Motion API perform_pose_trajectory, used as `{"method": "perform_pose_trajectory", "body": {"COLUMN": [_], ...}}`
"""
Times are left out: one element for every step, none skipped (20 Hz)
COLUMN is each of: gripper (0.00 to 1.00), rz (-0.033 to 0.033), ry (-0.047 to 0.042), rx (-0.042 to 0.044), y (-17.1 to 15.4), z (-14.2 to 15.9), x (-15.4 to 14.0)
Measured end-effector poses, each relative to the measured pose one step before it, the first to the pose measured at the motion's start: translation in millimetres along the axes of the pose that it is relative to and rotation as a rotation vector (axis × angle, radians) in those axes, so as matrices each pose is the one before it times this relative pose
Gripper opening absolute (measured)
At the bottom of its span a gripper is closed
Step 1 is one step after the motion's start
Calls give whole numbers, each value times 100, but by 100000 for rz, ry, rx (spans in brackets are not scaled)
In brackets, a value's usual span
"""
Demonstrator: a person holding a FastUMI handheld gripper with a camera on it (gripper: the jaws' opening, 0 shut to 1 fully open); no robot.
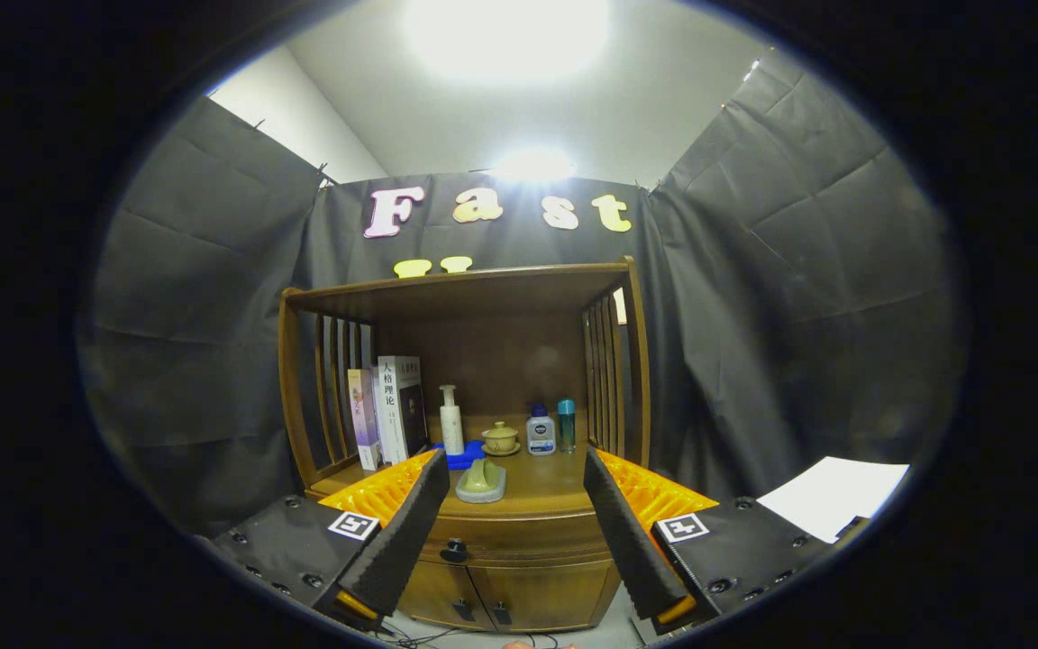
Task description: Pull open the drawer, take out the items inside it, and place them on the countertop above the cabinet.
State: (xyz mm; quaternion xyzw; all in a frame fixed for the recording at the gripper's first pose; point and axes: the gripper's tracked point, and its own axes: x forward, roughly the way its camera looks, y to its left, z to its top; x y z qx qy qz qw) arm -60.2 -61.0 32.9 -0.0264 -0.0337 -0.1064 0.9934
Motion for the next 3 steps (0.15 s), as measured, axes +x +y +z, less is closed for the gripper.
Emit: {"method": "perform_pose_trajectory", "body": {"gripper": [96, 96, 96], "rz": [321, 634, 821], "ry": [173, 78, 31], "rx": [-561, -289, -180], "y": [164, 282, 323], "z": [-159, -174, -183], "x": [-113, 86, 49]}}
